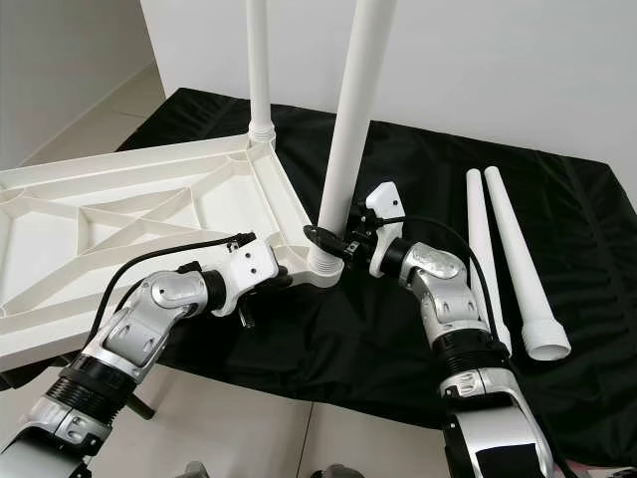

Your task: Building children table

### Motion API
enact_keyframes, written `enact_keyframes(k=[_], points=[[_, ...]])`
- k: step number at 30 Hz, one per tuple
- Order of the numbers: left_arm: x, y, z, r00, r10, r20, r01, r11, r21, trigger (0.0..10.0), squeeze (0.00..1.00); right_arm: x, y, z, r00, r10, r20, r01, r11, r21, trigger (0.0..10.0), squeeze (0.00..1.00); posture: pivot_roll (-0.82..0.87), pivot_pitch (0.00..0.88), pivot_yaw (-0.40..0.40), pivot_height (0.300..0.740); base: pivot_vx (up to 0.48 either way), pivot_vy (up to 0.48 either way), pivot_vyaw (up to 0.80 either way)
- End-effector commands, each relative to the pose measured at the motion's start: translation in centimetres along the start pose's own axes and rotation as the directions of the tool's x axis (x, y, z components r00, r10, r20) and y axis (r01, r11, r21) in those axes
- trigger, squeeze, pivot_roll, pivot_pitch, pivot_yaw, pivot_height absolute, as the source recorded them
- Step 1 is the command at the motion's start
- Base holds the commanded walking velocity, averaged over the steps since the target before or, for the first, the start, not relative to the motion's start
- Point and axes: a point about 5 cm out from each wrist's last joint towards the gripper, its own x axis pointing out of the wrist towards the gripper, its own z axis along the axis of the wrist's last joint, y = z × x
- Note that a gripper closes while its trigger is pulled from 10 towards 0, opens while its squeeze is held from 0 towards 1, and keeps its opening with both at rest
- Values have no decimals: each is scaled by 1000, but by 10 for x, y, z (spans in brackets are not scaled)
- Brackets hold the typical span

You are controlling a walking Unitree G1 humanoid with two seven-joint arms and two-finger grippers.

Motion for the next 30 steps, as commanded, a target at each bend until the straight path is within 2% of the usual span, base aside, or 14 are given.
enact_keyframes(k=[1,11,19,30], points=[[1,-4,-1,1000,-17,-2,17,1000,-9,10000,0,-3,10,-31,994,7,-107,3,996,89,10000,0,-27,52,-25,740,0,0,0],[1,-6,1,1000,-23,4,23,1000,-7,10000,0,1,6,-35,991,-70,-118,83,990,111,10000,0,-28,54,-22,740,0,0,0],[1,-8,1,1000,-29,3,29,1000,1,10000,0,2,1,-31,990,-67,-123,81,990,112,10000,0,-27,53,-26,740,0,0,0],[2,-9,2,1000,-31,6,31,1000,3,10000,0,0,4,-34,990,-68,-120,81,990,113,10000,0,-30,46,-24,740,0,0,0]])
